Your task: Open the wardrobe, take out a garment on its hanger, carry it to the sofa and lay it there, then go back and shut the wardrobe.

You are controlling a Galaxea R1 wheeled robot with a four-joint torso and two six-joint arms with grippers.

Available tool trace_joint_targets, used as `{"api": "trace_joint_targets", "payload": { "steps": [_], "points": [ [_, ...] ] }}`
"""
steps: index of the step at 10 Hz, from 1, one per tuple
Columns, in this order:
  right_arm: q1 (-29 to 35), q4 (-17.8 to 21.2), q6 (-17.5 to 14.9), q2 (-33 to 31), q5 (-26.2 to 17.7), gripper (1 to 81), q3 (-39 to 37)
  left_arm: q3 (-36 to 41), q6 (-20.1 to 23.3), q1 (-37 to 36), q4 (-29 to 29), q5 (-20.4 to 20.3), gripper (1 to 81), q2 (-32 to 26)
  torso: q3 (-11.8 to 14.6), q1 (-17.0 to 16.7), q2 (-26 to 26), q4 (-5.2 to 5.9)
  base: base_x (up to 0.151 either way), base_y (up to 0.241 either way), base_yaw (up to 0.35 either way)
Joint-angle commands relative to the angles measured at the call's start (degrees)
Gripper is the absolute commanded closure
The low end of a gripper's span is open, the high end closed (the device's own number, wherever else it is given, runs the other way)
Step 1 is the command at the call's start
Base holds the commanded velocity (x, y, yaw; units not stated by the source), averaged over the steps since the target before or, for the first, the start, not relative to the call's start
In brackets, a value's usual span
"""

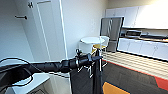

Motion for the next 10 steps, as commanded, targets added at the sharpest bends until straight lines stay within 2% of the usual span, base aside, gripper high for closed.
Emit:
{"api": "trace_joint_targets", "payload": {
  "steps": [1, 10],
  "points": [
    [2.1, -0.1, -0.3, 1.2, -3.0, 1.0, 0.5, 1.3, 0.6, -10.1, 1.0, -2.4, 81.1, -0.3, 0.0, 0.0, 0.0, 0.00, 0.000, 0.000, -0.335],
    [1.8, -0.2, -0.2, 0.3, -2.9, 1.0, 0.2, 2.9, 0.6, -9.8, 2.0, -2.2, 81.1, -2.3, 0.0, 0.0, 0.0, 0.00, 0.000, 0.000, -0.335]
  ]
}}
